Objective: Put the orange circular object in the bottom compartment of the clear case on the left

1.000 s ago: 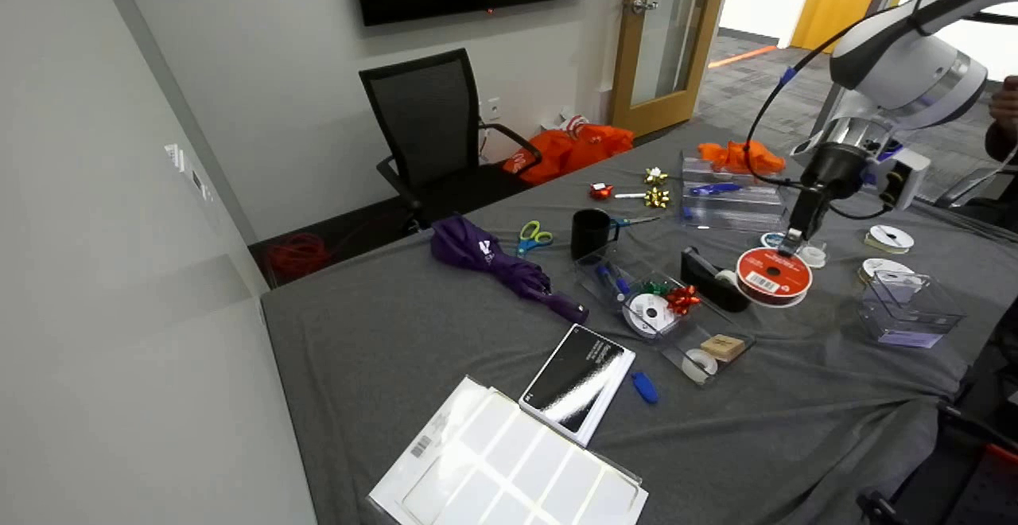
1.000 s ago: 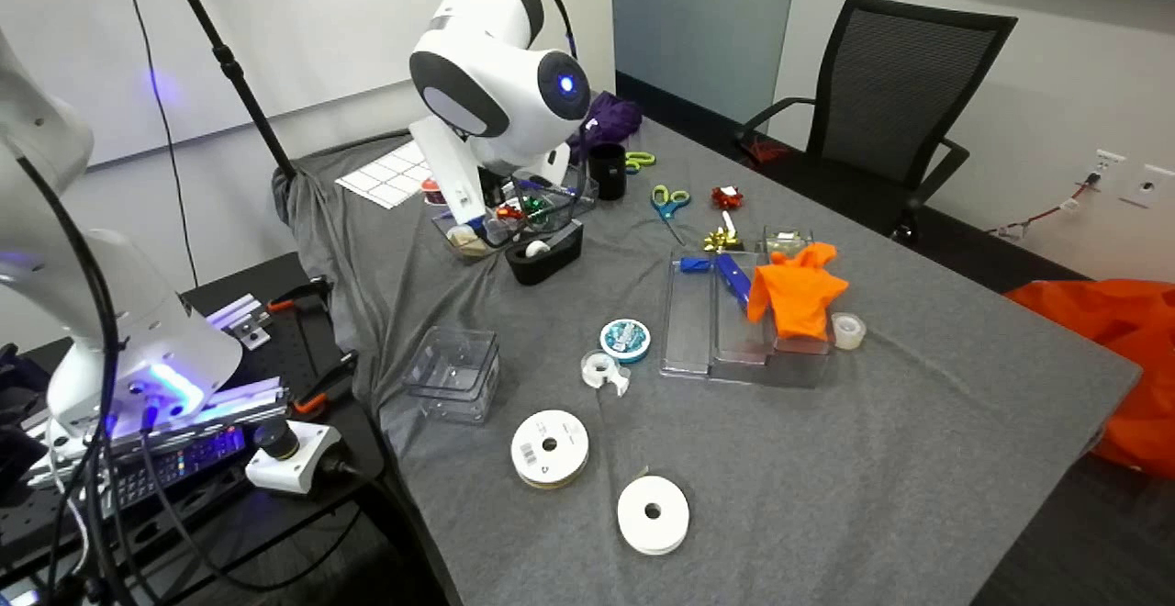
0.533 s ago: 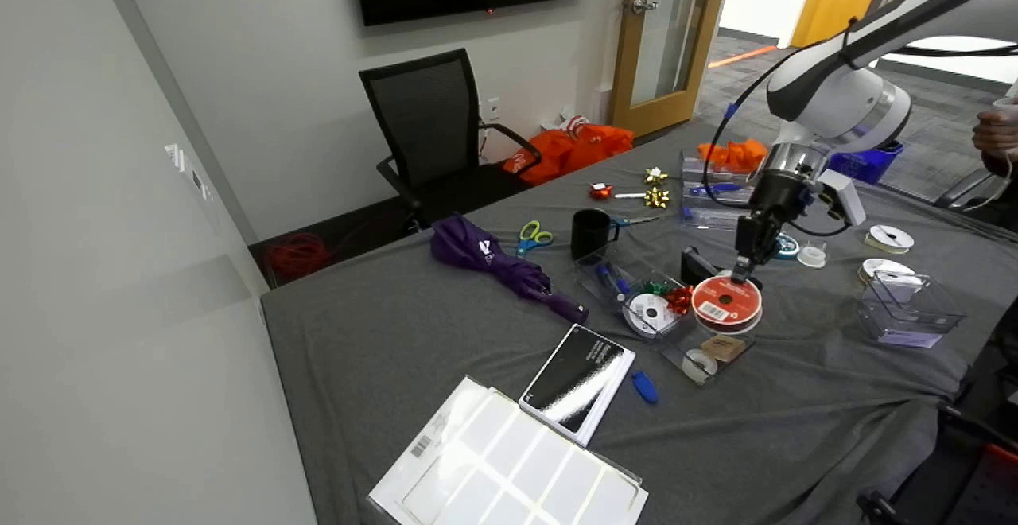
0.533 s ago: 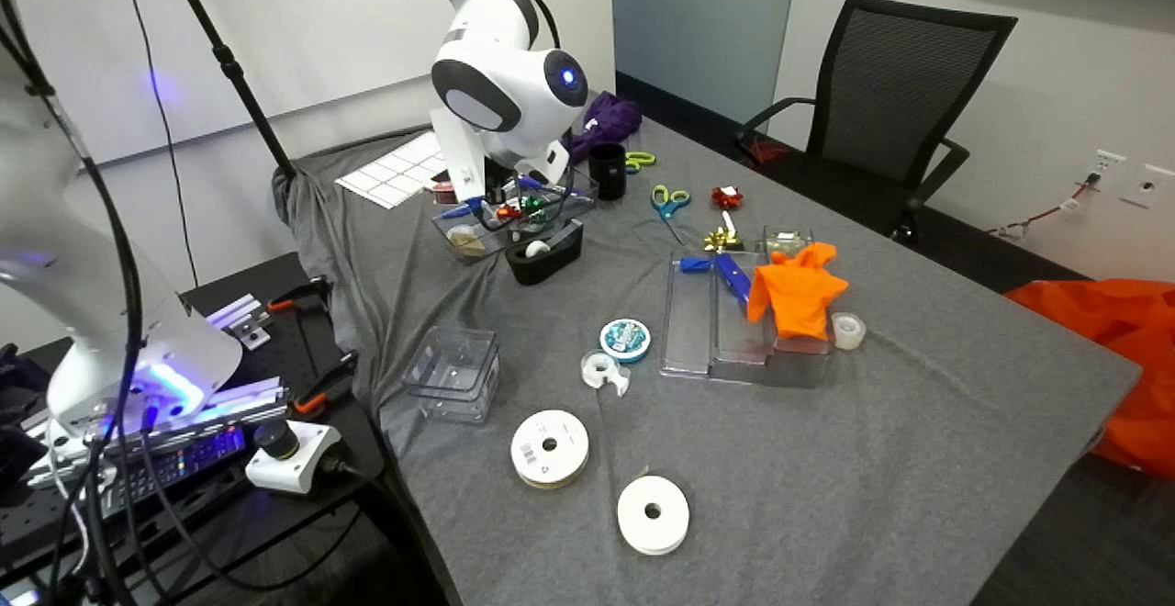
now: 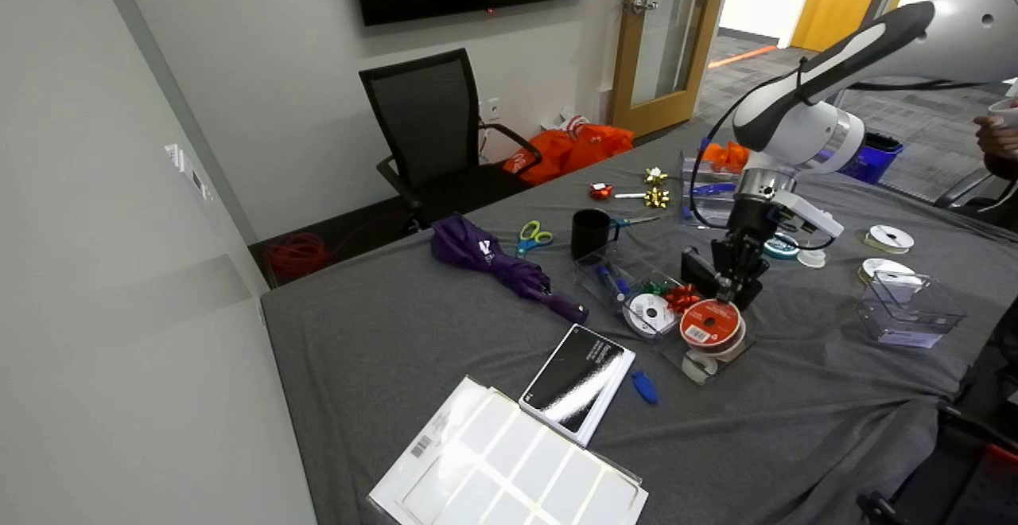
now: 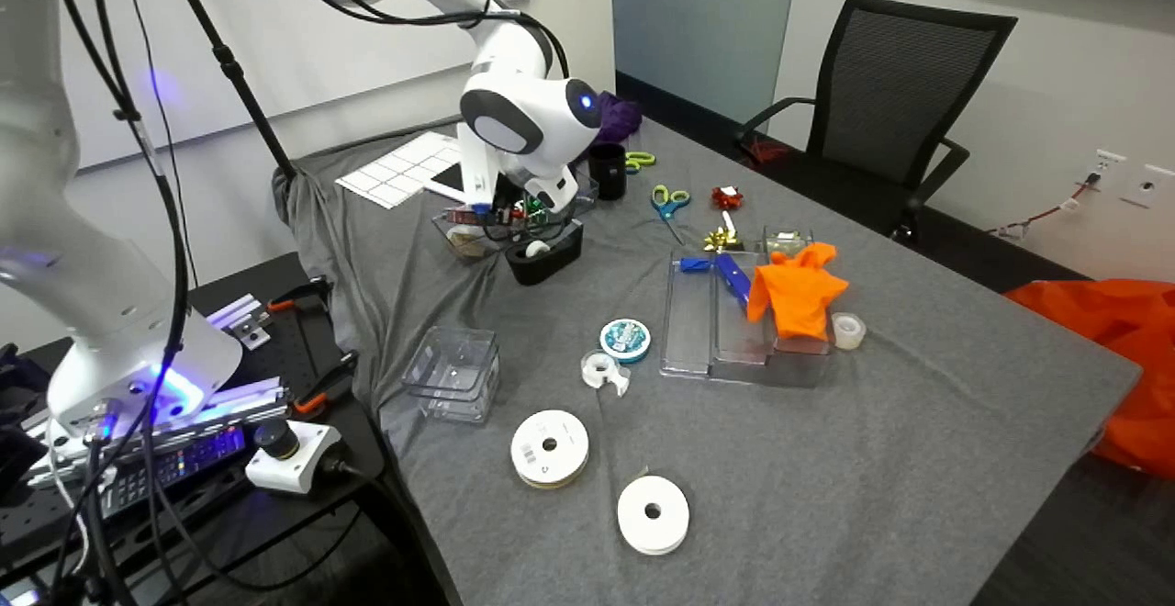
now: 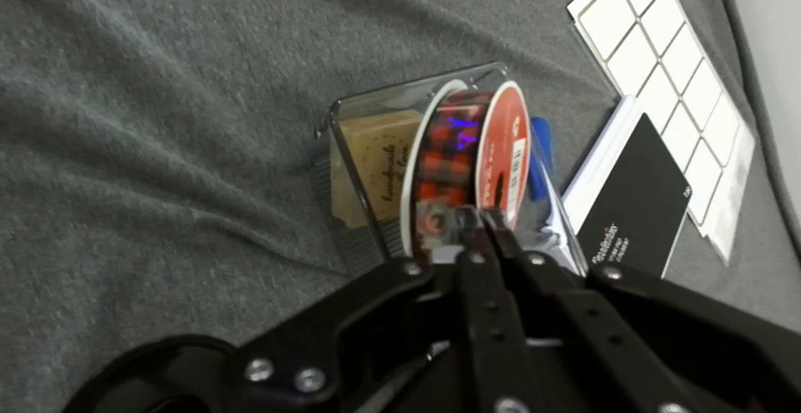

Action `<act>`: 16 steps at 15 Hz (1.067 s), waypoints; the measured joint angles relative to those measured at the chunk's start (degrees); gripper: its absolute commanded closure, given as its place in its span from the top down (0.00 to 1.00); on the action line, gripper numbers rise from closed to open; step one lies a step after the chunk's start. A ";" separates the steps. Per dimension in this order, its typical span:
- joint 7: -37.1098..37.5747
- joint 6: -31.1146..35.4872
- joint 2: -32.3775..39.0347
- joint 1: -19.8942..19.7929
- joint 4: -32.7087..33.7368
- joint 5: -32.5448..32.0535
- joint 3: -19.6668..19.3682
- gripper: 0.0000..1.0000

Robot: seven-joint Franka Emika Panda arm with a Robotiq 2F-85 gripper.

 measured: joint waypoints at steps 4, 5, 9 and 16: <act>4.22 -0.62 1.49 -0.25 2.17 -2.55 0.00 0.64; 4.26 -0.62 1.58 -0.42 2.48 -2.68 0.01 0.70; 0.66 -0.32 1.08 -1.64 2.54 -3.39 0.01 0.97; -14.58 7.53 -6.71 -5.78 -6.47 -11.75 -0.91 1.00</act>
